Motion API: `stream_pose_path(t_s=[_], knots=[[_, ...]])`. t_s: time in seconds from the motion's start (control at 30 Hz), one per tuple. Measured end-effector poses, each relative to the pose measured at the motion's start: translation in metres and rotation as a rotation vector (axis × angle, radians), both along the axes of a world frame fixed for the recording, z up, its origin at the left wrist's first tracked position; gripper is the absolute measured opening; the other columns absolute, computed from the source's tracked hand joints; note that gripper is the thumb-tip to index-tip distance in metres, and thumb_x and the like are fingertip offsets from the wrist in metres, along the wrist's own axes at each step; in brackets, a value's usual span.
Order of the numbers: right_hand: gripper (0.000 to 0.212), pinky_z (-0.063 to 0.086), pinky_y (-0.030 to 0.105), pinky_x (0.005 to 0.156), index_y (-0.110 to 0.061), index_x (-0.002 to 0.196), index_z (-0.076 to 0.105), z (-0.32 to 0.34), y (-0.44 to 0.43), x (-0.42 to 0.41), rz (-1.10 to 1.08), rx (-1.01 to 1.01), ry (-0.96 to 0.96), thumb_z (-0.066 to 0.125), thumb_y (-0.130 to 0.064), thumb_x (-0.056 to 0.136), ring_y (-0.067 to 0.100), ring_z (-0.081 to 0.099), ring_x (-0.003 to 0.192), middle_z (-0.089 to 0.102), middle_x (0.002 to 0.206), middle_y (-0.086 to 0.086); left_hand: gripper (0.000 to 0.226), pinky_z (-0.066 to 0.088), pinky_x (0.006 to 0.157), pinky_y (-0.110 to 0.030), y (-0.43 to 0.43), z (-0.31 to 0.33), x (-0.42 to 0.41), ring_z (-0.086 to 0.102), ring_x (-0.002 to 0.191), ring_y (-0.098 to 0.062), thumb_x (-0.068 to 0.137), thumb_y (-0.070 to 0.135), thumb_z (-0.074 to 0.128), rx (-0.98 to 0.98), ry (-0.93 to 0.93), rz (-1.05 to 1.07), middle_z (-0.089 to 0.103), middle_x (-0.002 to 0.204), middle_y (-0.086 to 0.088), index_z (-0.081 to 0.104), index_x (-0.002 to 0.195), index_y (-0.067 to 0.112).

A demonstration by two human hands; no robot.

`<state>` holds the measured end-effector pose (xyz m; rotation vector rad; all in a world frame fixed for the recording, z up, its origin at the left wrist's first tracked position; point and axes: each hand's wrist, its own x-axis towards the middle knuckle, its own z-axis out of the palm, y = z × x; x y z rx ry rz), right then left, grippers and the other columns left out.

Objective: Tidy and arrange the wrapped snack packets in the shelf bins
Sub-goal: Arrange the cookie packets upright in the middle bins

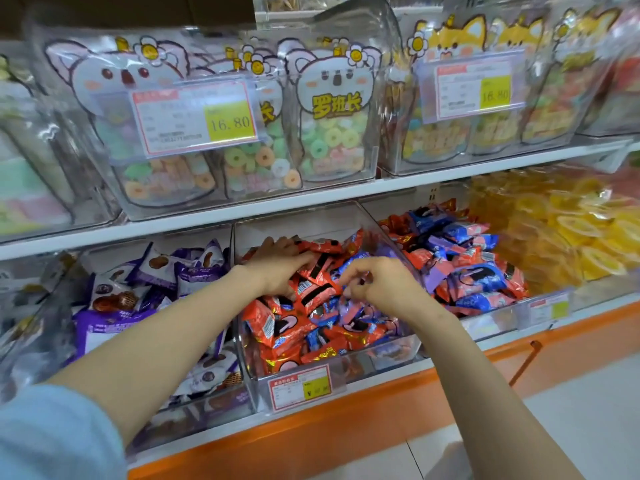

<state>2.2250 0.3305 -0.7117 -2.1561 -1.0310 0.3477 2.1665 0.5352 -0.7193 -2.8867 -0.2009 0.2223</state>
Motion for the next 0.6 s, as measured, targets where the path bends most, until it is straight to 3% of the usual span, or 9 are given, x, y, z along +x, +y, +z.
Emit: stream_pose_path(t_s=[0.1,0.2,0.37,0.47,0.6], knots=[[0.007,0.042,0.024,0.072,-0.03,0.083,0.068,-0.001,-0.006,-0.007,0.12,-0.231,0.041,0.074,-0.032,0.08,-0.002,0.053,0.07,0.057,0.072,-0.019,0.064,0.027,0.1,-0.037,-0.005,-0.002,0.003,0.038,0.124,-0.023,0.078,0.044,0.069,0.031,-0.076,-0.044,0.047,0.133,-0.002,0.038,0.132,0.029],[0.037,0.044,0.026,0.076,-0.032,0.107,0.065,-0.006,-0.013,-0.013,0.14,-0.471,-0.06,0.072,-0.049,0.075,0.009,0.054,0.087,0.055,0.091,-0.013,0.073,0.028,0.101,-0.037,-0.007,-0.002,0.004,0.037,0.127,-0.024,0.08,0.04,0.068,-0.012,-0.064,-0.033,0.043,0.138,-0.004,0.029,0.141,0.034],[0.045,0.044,0.028,0.083,-0.029,0.116,0.061,-0.007,-0.017,-0.016,0.097,-0.497,-0.066,0.073,-0.046,0.076,0.015,0.054,0.096,0.057,0.119,-0.003,0.088,0.04,0.092,-0.035,-0.007,0.005,-0.005,0.046,0.12,-0.027,0.071,0.033,0.079,-0.103,-0.001,0.061,0.041,0.139,-0.007,0.027,0.141,0.02],[0.044,0.046,0.029,0.087,-0.025,0.119,0.058,-0.009,-0.014,-0.019,0.08,-0.497,-0.034,0.073,-0.036,0.079,0.018,0.055,0.102,0.056,0.124,0.0,0.068,0.042,0.089,-0.034,0.0,0.004,-0.01,0.048,0.116,-0.029,0.081,0.025,0.071,0.012,-0.024,0.091,0.046,0.133,-0.012,0.034,0.136,0.012],[0.039,0.045,0.025,0.077,-0.024,0.119,0.059,-0.011,-0.008,-0.021,0.048,-0.406,0.025,0.07,-0.02,0.082,0.015,0.05,0.087,0.054,0.113,0.0,0.038,0.039,0.087,-0.032,0.005,0.007,-0.011,0.051,0.109,-0.027,0.09,0.017,0.055,0.045,-0.123,0.108,0.053,0.121,-0.009,0.046,0.127,0.015]])
